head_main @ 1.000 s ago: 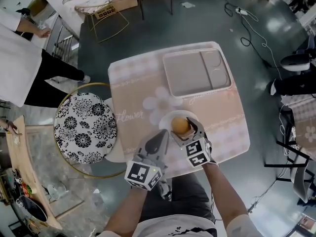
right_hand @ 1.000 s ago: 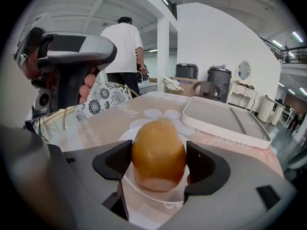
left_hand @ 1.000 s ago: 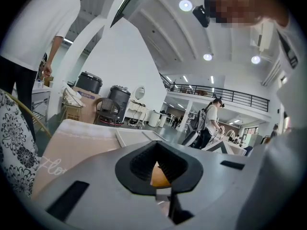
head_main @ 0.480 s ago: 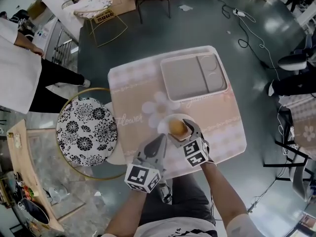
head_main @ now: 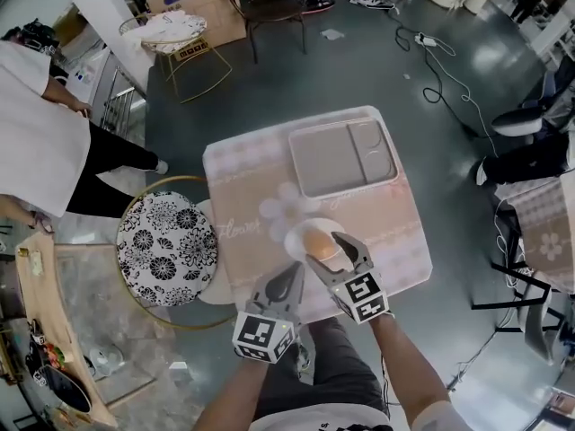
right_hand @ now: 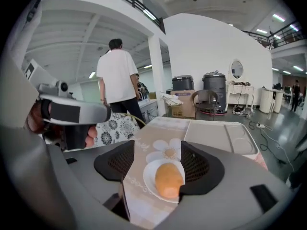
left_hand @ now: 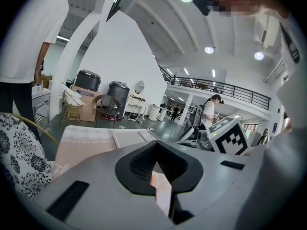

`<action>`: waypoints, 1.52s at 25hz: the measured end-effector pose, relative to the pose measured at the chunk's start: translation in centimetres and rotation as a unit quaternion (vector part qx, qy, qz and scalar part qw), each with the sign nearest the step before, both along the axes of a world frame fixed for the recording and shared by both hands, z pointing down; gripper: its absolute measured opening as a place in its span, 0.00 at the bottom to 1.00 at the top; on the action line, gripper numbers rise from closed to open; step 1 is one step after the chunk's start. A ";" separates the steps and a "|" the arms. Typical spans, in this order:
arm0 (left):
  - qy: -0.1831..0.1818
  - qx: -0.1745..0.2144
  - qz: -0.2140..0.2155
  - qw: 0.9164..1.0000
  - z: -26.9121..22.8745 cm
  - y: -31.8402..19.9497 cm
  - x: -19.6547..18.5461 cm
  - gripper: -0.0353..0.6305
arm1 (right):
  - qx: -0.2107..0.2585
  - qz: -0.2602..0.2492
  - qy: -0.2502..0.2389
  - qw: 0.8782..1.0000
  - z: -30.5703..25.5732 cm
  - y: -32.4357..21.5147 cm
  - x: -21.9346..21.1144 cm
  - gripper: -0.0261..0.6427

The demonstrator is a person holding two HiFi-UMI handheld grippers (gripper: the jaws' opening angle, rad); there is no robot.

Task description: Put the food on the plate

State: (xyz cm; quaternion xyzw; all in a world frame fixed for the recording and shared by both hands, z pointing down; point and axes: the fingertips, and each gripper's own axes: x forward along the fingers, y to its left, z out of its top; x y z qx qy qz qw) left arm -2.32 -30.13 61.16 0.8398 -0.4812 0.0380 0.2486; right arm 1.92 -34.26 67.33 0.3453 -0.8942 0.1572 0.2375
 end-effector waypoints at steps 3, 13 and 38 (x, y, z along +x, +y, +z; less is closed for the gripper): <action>-0.005 0.002 -0.001 1.000 -1.9 0.6 0.1 0.06 | 0.006 0.008 -0.037 0.999 -3.6 0.9 0.1 0.47; -0.019 0.005 0.016 1.000 -7.9 4.3 1.1 0.06 | 0.033 0.051 -0.113 0.992 -13.6 4.7 -0.6 0.08; -0.005 0.074 0.049 0.996 -20.2 8.3 2.4 0.06 | 0.079 0.095 -0.202 0.972 -26.4 10.2 0.9 0.06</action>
